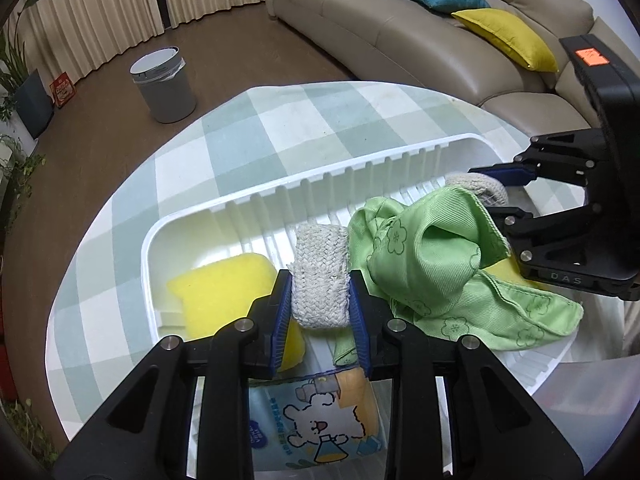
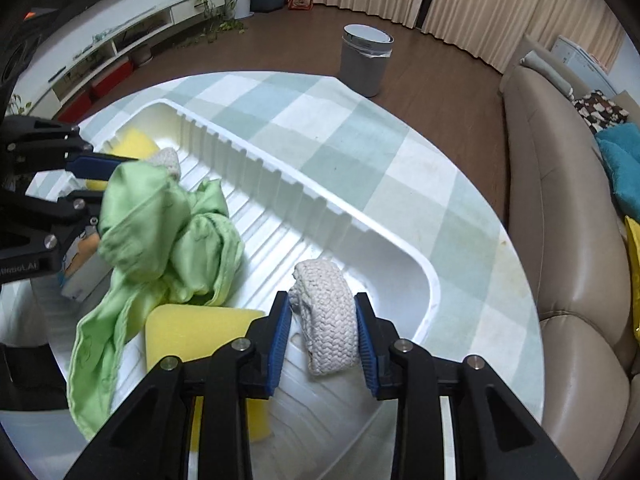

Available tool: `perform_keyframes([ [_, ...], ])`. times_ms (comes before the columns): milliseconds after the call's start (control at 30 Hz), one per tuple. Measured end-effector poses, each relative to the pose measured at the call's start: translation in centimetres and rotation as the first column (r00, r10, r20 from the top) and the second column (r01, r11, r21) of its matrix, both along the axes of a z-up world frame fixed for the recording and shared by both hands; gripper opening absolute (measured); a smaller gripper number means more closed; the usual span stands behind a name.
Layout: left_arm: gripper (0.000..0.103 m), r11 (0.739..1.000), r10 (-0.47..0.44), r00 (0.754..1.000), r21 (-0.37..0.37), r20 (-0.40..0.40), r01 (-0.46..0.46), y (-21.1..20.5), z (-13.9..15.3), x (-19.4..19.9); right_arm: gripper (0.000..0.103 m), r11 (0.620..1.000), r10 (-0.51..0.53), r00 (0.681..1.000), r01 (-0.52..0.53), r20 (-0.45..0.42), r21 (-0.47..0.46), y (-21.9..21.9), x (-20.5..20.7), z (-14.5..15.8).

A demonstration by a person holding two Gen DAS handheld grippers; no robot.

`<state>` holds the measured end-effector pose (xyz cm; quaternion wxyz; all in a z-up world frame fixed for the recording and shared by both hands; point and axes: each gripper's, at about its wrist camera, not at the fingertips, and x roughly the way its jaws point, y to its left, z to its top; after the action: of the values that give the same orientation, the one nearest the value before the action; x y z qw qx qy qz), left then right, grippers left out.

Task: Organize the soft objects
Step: 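Release the scrubber into the tray while the right tool releases its scrubber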

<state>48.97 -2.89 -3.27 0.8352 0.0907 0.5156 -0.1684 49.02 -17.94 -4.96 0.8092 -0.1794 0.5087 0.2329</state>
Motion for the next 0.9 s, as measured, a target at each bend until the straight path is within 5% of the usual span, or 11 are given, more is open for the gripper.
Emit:
perform_keyframes([
  [400, 0.063, 1.000, 0.003, 0.999, -0.022, 0.033, -0.002, -0.5, 1.2, -0.3, 0.054, 0.999, 0.004, 0.999, -0.006, 0.046, 0.041, -0.6, -0.3, 1.1],
  [700, 0.102, 0.997, 0.014, 0.996, -0.071, 0.090, -0.008, -0.3, 3.0, -0.7, 0.074, 0.996, -0.007, 0.995, -0.001, 0.097, 0.090, -1.0, -0.6, 3.0],
  [900, 0.103, 0.994, 0.033, 0.992, -0.106, 0.121, -0.021, 0.3, 4.4, -1.3, 0.087, 0.991, -0.017, 0.989, -0.003, 0.149, 0.135, -1.7, -1.1, 4.8],
])
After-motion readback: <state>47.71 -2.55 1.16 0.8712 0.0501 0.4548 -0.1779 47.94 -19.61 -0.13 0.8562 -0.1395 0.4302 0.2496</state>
